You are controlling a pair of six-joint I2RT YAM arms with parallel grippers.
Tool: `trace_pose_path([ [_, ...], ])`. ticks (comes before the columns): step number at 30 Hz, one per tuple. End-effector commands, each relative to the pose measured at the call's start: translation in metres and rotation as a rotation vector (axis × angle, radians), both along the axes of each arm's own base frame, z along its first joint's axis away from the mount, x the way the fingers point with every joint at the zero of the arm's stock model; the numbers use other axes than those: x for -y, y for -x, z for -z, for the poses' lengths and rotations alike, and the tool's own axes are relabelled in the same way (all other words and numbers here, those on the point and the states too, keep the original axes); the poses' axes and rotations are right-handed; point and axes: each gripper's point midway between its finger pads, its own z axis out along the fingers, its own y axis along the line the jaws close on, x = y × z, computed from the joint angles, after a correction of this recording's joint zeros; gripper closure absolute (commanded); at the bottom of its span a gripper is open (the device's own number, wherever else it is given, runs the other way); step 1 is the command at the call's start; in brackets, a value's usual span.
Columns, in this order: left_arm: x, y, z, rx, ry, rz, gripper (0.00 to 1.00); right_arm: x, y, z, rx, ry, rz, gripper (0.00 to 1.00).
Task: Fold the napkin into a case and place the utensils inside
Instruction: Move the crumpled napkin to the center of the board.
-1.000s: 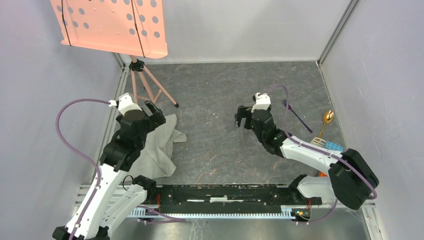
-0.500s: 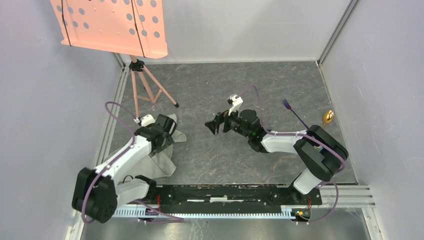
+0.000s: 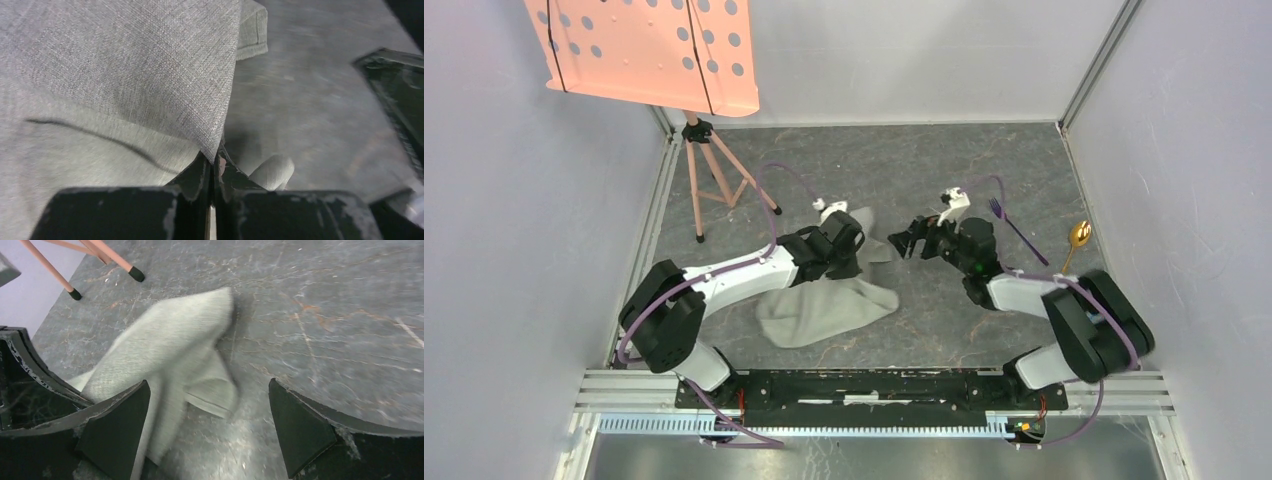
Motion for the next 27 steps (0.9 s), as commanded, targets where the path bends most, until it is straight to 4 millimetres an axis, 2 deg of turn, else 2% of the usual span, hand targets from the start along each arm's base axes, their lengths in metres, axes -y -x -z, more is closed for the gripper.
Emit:
trace_pose_path([
  [1, 0.065, -0.007, -0.042, 0.109, 0.199, 0.256, 0.96, 0.029, 0.008, -0.023, 0.067, 0.036, 0.023, 0.03],
  [4, 0.043, 0.002, -0.033, 0.089, 0.082, 0.316, 0.98, 0.030, 0.013, -0.011, 0.045, 0.172, -0.072, 0.04],
  [7, 0.004, 0.018, -0.024, 0.047, -0.054, 0.349, 0.98, 0.032, 0.017, 0.000, 0.006, 0.251, -0.135, 0.09],
  [9, -0.019, 0.024, -0.020, 0.005, -0.079, 0.353, 0.98, 0.036, 0.015, 0.003, -0.012, 0.302, -0.142, 0.15],
  [11, -0.035, 0.025, -0.020, -0.032, -0.046, 0.329, 0.98, 0.033, 0.019, 0.003, -0.019, 0.305, -0.168, 0.16],
  [16, -0.025, 0.030, -0.027, -0.047, 0.117, 0.371, 0.98, -0.009, 0.039, -0.013, 0.000, 0.054, -0.349, 0.16],
  [18, -0.017, 0.033, -0.031, -0.035, 0.171, 0.400, 0.98, -0.017, 0.044, -0.017, 0.000, -0.022, -0.369, 0.17],
  [22, -0.016, 0.030, -0.028, -0.038, 0.168, 0.393, 0.97, -0.029, 0.056, -0.004, -0.060, -0.042, -0.393, 0.19],
  [27, -0.017, 0.023, -0.020, -0.051, 0.142, 0.372, 0.97, -0.033, 0.081, 0.034, -0.246, -0.009, -0.284, 0.17],
])
